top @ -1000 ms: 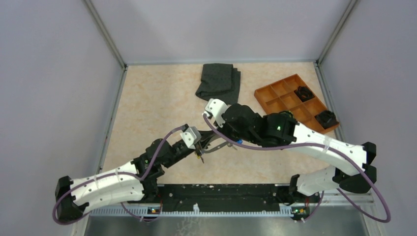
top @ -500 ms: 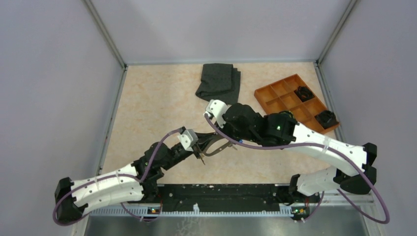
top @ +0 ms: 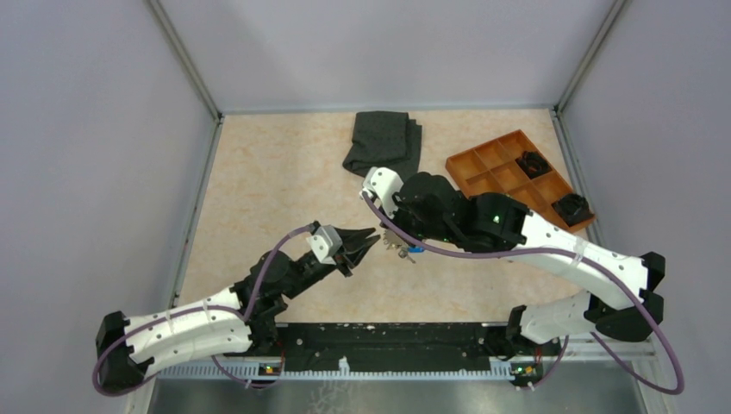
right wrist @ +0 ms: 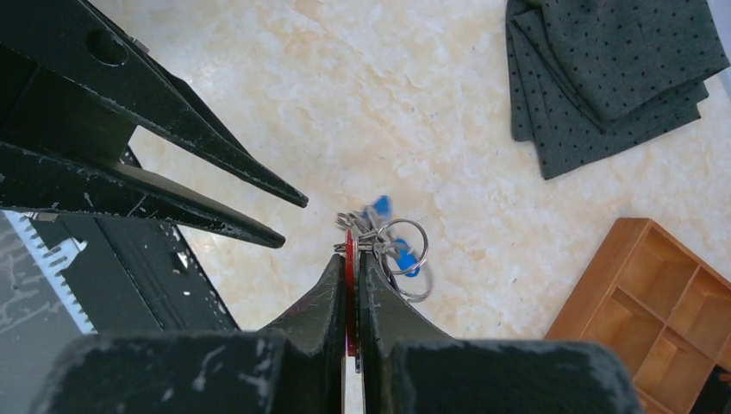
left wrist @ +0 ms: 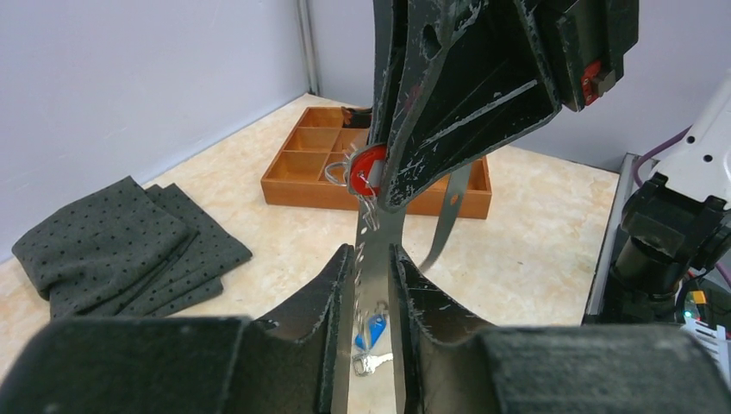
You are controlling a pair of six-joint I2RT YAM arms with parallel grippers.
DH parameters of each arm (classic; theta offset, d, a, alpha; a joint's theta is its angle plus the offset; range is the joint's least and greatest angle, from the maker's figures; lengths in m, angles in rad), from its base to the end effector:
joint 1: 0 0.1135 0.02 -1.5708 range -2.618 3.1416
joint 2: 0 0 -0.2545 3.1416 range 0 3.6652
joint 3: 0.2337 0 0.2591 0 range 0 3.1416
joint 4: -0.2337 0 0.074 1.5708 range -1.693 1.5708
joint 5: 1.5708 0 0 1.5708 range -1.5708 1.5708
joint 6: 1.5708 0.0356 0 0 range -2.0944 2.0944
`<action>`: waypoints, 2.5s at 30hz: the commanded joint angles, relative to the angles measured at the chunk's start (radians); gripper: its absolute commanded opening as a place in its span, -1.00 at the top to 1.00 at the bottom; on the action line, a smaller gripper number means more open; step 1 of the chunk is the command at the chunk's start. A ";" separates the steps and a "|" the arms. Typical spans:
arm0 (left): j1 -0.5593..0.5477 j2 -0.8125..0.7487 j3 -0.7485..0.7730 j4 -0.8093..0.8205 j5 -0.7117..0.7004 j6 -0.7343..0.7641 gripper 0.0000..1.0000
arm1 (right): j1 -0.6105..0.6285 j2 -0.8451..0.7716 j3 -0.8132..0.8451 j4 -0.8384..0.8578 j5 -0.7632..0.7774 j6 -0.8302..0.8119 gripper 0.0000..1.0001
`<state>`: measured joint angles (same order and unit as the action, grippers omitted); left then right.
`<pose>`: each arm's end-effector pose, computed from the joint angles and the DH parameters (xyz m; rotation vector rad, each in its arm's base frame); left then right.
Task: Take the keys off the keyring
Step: Remove the key from the keyring.
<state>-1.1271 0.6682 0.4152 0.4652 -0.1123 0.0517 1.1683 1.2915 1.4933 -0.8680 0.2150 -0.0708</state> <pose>0.0835 -0.1665 0.2892 0.6999 1.2226 -0.8235 0.1129 0.2457 0.4002 -1.2052 1.8922 0.3615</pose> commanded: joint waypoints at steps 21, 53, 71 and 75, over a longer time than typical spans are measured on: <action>-0.003 0.102 0.017 0.195 0.052 0.076 0.31 | 0.011 0.031 0.116 0.003 -0.017 -0.014 1.00; -0.004 0.160 0.042 0.212 0.055 0.126 1.00 | 0.029 0.013 0.103 -0.034 0.060 -0.008 1.00; -0.004 0.072 -0.020 0.219 0.064 0.133 1.00 | 0.002 0.012 0.018 -0.074 0.201 0.004 1.00; -0.004 0.083 -0.024 0.228 0.062 0.131 1.00 | 0.001 0.019 0.041 -0.068 0.164 0.001 1.00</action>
<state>-1.1271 0.7700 0.3981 0.5907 -0.0761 0.1818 1.1877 1.3228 1.5070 -0.9447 0.3367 -0.0685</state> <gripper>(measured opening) 0.006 0.020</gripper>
